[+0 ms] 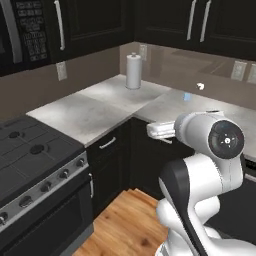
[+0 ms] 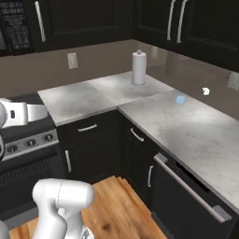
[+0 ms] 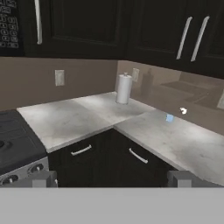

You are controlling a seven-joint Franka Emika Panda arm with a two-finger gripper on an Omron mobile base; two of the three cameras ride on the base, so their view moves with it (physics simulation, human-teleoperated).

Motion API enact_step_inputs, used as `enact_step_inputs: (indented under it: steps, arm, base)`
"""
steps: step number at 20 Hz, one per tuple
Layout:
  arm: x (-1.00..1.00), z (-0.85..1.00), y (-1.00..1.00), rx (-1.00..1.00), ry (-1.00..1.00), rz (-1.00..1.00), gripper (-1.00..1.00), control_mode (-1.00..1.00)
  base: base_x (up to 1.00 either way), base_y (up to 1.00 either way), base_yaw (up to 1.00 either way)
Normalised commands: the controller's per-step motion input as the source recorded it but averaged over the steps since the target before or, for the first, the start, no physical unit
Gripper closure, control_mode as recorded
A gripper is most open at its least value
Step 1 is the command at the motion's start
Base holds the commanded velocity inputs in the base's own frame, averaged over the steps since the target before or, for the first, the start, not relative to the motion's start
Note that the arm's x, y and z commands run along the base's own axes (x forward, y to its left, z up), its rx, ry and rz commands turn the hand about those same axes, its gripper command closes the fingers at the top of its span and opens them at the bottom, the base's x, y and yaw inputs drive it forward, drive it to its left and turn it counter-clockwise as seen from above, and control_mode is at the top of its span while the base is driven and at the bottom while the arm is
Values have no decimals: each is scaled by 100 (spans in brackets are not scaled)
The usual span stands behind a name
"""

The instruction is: Close all open cabinet doors.

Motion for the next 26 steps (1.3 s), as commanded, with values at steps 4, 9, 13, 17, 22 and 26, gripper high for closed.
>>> enact_step_inputs:
  steps: [4, 9, 13, 17, 22, 26]
  arm:
    - [0, 0, 0, 0, 0, 0, -100, 100]
    - [0, 0, 0, 0, 0, 0, -100, 100]
    - [0, 0, 0, 0, 0, 0, -100, 100]
    - [0, 0, 0, 0, 0, 0, -100, 100]
    - [0, 0, 0, 0, 0, 0, -100, 100]
    - [0, 0, 0, 0, 0, 0, -100, 100]
  base:
    - [-20, 53, 28]
    - [-19, 67, 26]
    - [-18, 70, 23]
    - [-11, 68, 22]
    - [0, 61, 21]
    - [0, 64, 21]
